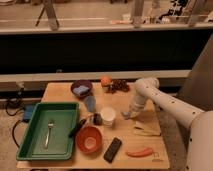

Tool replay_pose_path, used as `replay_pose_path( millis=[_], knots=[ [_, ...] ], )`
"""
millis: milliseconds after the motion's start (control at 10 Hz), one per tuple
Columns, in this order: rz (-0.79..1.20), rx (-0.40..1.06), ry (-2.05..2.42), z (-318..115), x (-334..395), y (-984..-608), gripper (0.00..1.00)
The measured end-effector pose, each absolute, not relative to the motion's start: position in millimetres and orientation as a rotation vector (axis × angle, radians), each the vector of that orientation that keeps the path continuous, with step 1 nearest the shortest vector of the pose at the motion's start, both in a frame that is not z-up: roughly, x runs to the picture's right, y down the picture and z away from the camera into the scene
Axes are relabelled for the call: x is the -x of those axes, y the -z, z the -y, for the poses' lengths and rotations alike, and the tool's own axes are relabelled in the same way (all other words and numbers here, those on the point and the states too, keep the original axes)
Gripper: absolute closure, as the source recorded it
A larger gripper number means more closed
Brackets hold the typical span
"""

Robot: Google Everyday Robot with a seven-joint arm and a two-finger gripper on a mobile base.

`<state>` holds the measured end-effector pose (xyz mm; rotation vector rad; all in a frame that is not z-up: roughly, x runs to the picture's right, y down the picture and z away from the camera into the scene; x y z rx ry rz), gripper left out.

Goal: Wipe table surface with towel

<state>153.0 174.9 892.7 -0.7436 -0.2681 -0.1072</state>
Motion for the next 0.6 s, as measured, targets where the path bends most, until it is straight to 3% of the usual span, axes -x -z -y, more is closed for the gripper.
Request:
replay_pose_path(
  millis=[300,600],
  knots=[
    [0.262,0.762,0.132,-188.9,-128.2,-879.0,1.0],
    [0.218,0.773,0.11,-197.7,-149.0,-869.4,1.0]
  ],
)
